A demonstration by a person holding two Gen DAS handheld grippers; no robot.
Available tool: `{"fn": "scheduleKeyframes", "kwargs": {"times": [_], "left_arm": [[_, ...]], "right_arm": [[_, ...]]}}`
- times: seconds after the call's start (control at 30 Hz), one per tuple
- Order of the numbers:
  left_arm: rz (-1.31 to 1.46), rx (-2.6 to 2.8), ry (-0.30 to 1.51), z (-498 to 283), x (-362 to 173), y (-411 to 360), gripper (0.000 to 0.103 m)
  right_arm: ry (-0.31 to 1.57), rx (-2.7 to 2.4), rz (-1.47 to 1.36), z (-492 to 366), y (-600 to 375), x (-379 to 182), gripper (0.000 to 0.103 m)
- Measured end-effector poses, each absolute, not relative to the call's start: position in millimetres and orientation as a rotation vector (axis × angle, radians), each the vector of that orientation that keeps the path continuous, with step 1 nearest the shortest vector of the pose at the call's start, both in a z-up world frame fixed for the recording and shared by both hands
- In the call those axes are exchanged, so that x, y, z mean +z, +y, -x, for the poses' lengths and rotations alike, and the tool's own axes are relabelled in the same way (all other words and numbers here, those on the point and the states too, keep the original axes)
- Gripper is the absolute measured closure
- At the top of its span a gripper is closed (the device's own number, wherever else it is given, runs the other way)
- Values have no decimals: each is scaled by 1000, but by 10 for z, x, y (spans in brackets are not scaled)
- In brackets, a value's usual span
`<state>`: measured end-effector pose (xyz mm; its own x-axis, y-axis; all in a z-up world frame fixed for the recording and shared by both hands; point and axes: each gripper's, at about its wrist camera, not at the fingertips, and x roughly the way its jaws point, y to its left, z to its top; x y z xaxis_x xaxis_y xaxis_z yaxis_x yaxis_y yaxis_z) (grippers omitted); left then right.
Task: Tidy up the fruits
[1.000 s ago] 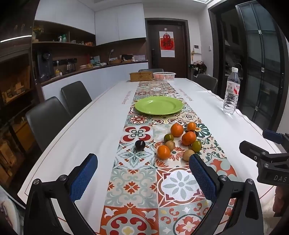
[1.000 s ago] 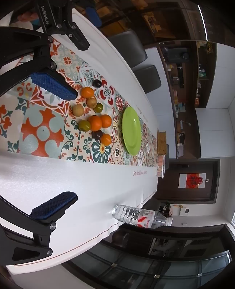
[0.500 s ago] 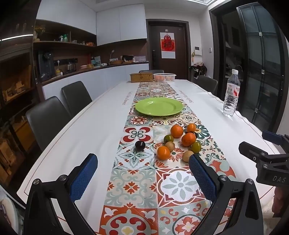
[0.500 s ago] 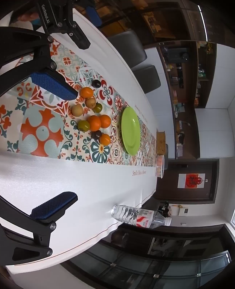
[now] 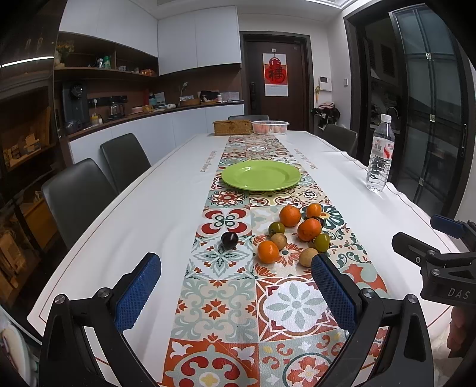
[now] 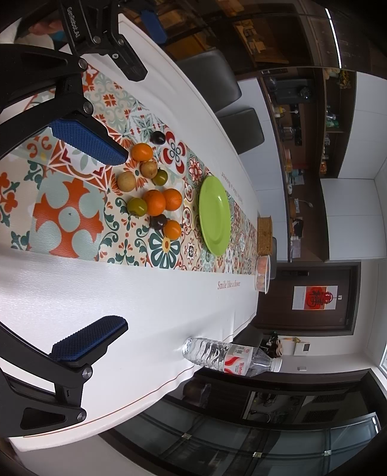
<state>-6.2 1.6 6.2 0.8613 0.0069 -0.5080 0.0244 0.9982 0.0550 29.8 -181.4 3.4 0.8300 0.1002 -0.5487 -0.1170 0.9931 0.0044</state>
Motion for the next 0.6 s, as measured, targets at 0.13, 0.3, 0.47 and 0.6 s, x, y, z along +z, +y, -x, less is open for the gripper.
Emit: {"fn": "scheduleKeyframes", "kwargs": {"times": [0.13, 0.3, 0.47, 0.6], "left_arm": [[-60, -12, 529, 69, 73, 1, 0], [-60, -14, 524, 62, 78, -18, 0], [-58, -15, 520, 79, 101, -2, 0], [-57, -16, 520, 81, 104, 3, 0]], "right_arm": [[580, 116, 30, -296, -1813, 35, 1], [579, 116, 29, -296, -1812, 37, 1], [578, 115, 30, -294, -1808, 40, 1], [578, 116, 30, -288, -1806, 43, 1]]}}
